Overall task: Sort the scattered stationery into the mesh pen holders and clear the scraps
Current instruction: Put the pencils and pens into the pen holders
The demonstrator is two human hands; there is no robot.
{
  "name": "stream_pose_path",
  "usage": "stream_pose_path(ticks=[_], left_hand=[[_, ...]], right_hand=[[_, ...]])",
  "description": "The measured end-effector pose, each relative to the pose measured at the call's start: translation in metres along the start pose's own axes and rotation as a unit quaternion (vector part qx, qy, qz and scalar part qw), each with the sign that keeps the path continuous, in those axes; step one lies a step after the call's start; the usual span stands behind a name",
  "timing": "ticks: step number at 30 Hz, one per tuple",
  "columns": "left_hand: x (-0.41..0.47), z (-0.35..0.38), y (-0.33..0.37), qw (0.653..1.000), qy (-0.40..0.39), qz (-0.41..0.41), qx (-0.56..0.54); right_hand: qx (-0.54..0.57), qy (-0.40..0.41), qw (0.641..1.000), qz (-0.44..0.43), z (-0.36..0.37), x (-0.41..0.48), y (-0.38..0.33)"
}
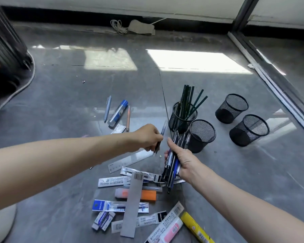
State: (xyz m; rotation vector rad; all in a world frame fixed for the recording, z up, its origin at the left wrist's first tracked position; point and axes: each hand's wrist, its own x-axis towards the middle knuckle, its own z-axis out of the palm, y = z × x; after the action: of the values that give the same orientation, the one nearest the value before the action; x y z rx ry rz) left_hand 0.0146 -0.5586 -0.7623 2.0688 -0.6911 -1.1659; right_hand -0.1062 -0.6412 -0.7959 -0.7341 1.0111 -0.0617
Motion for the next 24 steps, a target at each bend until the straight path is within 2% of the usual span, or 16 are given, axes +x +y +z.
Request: stream_pose_path(ticks=[3,6,10,13,15,20,21,22,24], left_hand=[[-0.013,-0.002,0.000,0.996,-0.037,0.003,-0.083],[-0.022,0.008,0.005,0.993,-0.041,0.030,-0.104],[-0.023,0.020,0.018,0.993,0.000,0.050,-0.108],[-0.021,0.025,0.040,0.991,0.015,0.076,-0.105],[-0.012,0.029,0.058,0.989,0.016,0.097,-0.112],[0.017,0.040,0.096,0.984,-0.015,0.129,-0.120],[0.024,0.042,0.101,0.985,-0.013,0.145,-0.096],[0.029,0.043,0.102,0.986,0.011,0.165,-0.026],[0.040,0.044,0.101,0.958,0.090,0.197,0.187]], right_hand=[[-0.002,-0.011,1.000,-0.013,0.006,-0.004,-0.005],[0.004,-0.036,0.999,-0.008,0.008,-0.010,-0.013],[-0.106,-0.038,0.993,-0.029,0.005,-0.021,-0.031],[-0.168,-0.018,0.982,-0.079,-0.004,-0.029,-0.063],[-0.171,0.006,0.977,-0.129,-0.007,-0.034,-0.090],[-0.192,0.120,0.938,-0.261,-0.017,-0.030,-0.135],[-0.188,0.138,0.932,-0.277,-0.021,-0.025,-0.140],[-0.185,0.154,0.926,-0.292,-0.023,-0.021,-0.142],[-0.181,0.192,0.908,-0.324,-0.025,-0.013,-0.145]])
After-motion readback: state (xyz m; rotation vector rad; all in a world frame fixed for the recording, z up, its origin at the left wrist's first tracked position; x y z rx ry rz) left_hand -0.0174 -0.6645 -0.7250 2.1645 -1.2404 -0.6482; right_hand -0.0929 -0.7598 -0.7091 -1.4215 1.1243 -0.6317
